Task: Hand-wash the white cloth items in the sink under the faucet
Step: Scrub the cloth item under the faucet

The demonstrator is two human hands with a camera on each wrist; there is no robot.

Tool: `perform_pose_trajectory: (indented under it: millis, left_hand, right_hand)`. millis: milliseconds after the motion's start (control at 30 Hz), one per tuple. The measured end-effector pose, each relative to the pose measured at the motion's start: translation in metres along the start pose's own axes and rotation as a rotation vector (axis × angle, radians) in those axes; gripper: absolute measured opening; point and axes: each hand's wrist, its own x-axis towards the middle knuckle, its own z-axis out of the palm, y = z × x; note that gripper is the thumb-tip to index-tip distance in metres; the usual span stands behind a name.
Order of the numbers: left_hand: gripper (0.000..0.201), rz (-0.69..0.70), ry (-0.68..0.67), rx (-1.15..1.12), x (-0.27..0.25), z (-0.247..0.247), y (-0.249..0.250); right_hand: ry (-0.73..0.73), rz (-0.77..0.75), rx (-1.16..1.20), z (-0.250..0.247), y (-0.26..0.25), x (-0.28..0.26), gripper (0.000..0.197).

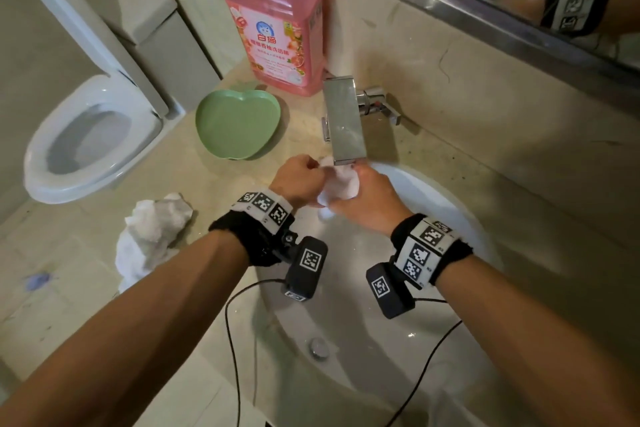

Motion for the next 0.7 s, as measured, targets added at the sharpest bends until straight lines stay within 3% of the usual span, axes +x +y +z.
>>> perform_pose_trajectory:
  millis: [100,200,300,400,467,533,600,700]
  left_hand:
    - [0.017,0.031,-0.114,-0.062,-0.012,-0.002,-0.003]
    - [0.020,0.138,-0.151,-0.005,-0.015,-0.006,-0.010]
    - [0.051,0.305,-0.100,0.241,-0.007,-0.017,-0.027]
    - [0.094,0.413,-0.251,0.395,0.001,-0.018,-0.040]
    - [0.108,0.455,-0.276,0.392,0.009,-0.008,-0.043]
    - [0.105,0.379,-0.285,0.340,0.016,0.000,-0.043]
    - [0.086,0.347,-0.286,0.312,0.023,0.006,-0.042]
    - [0.057,0.500,-0.219,0.407,0.030,0.011,-0.036]
  right_hand:
    - [-0.093,-0.060,-0.137,0.008,-0.005,0.005,0.049]
    - [-0.011,0.074,-0.022,0.004,-0.001,0.016,0.039]
    - [-0.003,0.115,0.106,-0.003,0.002,0.020,0.032]
    - [-0.017,0.088,0.130,-0.010,0.004,0.017,0.038]
    - [-0.023,0.071,0.226,-0.014,0.006,0.015,0.045]
    - [-0.058,0.050,0.384,-0.019,0.007,0.012,0.055]
    - [-0.071,0.026,0.435,-0.025,0.011,0.011,0.054]
    - [-0.070,0.017,0.347,-0.037,0.022,0.009,0.042]
